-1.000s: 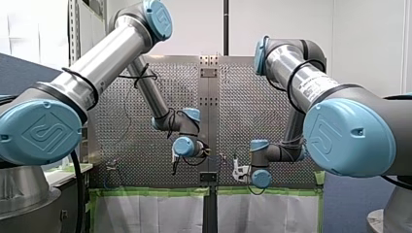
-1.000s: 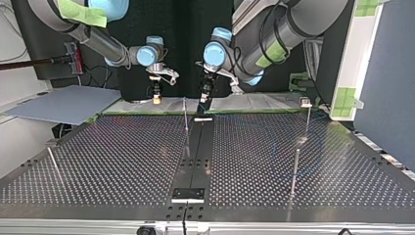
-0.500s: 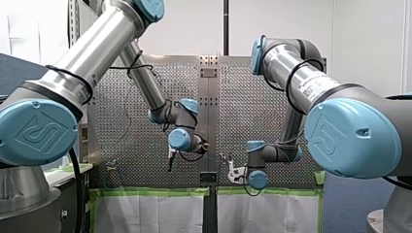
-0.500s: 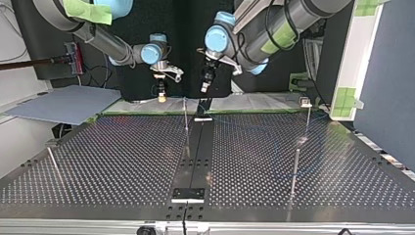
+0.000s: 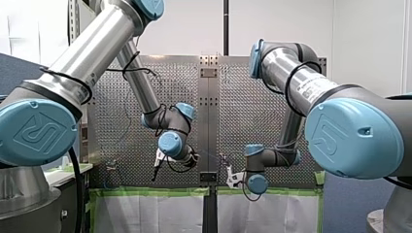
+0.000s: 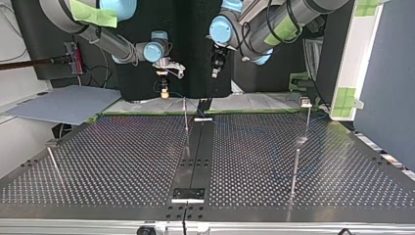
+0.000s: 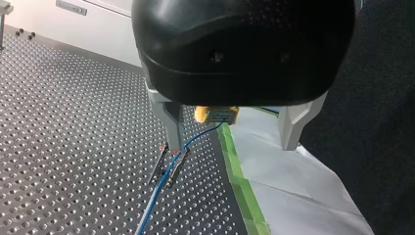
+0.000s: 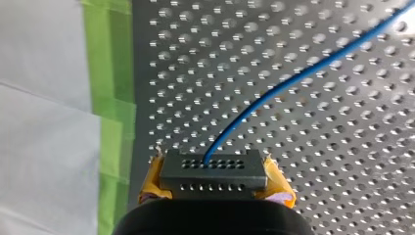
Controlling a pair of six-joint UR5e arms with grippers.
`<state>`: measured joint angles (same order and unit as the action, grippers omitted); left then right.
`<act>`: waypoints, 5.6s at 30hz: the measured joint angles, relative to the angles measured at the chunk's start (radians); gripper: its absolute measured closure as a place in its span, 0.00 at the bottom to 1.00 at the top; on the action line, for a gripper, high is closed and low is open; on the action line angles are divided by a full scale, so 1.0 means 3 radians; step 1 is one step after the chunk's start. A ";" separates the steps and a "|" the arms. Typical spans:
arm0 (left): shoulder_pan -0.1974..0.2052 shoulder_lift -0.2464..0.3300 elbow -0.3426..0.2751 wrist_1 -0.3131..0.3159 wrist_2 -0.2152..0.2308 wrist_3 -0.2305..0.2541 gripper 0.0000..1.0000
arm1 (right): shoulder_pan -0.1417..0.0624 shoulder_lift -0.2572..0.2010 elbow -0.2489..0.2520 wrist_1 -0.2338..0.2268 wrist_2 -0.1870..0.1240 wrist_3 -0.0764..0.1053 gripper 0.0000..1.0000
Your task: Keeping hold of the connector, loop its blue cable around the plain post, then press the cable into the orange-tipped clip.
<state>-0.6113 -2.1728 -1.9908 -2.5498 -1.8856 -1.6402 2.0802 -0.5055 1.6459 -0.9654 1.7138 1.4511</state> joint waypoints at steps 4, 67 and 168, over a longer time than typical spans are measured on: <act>0.0001 0.0000 -0.0001 -0.0004 -0.0005 0.0001 0.05 | 0.0001 0.0044 -0.0001 -0.0018 -0.0004 -0.0017 1.00; 0.0008 -0.0240 0.0699 0.0029 0.0599 -0.0431 0.00 | 0.0071 -0.0142 0.0115 -0.0024 -0.0169 -0.0067 1.00; 0.0068 -0.0731 0.1127 0.0142 0.0746 0.0167 0.00 | 0.0034 -0.0142 0.0112 -0.0024 -0.0165 -0.0065 1.00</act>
<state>-0.5910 -2.3920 -1.6527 -2.5071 -1.6619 -1.5902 2.0903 -0.5480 1.6796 -0.9727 1.6644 1.4316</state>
